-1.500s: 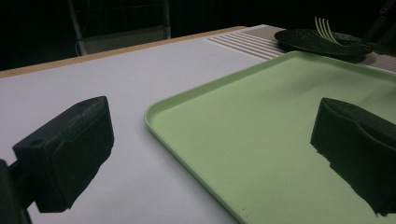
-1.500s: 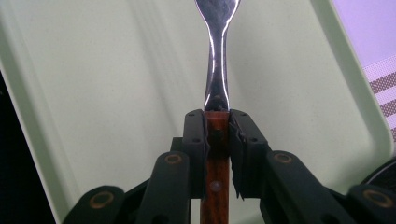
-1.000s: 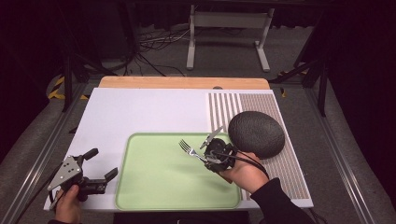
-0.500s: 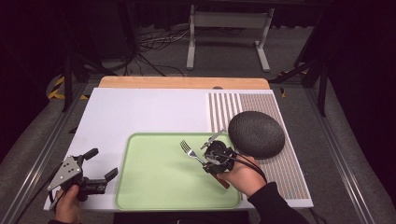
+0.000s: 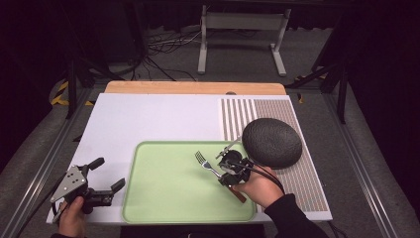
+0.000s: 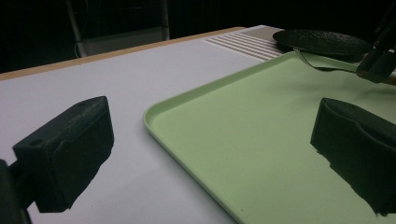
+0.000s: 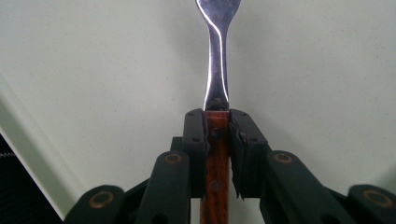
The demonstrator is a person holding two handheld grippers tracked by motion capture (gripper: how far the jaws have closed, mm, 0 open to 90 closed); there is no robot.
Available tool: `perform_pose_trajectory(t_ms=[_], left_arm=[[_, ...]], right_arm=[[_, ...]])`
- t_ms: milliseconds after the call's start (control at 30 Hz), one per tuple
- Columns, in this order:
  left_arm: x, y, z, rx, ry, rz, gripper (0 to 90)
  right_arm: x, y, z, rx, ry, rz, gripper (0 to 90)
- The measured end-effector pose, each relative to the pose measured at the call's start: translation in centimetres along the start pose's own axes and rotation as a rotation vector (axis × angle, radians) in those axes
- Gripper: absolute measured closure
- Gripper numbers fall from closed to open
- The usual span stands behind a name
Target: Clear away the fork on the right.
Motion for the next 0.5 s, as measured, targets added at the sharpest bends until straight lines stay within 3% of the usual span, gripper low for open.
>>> perform_pose_trajectory(t_ms=[500], left_arm=[[-0.01, -0.03, -0.01, -0.006, 0.002, -0.001, 0.1]], right_arm=[[0.42, 0.19, -0.92, -0.008, -0.027, 0.005, 77.7]])
Point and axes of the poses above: each handheld gripper's, and its own axes: z roughly backward along the jaws, x roughly out of its underside, y roughly to its right, the point moved 6 cm from there along -z, roughly forward along the jaws, and after that the axes turned 14 degrees about -z, right-handed, at the moved point
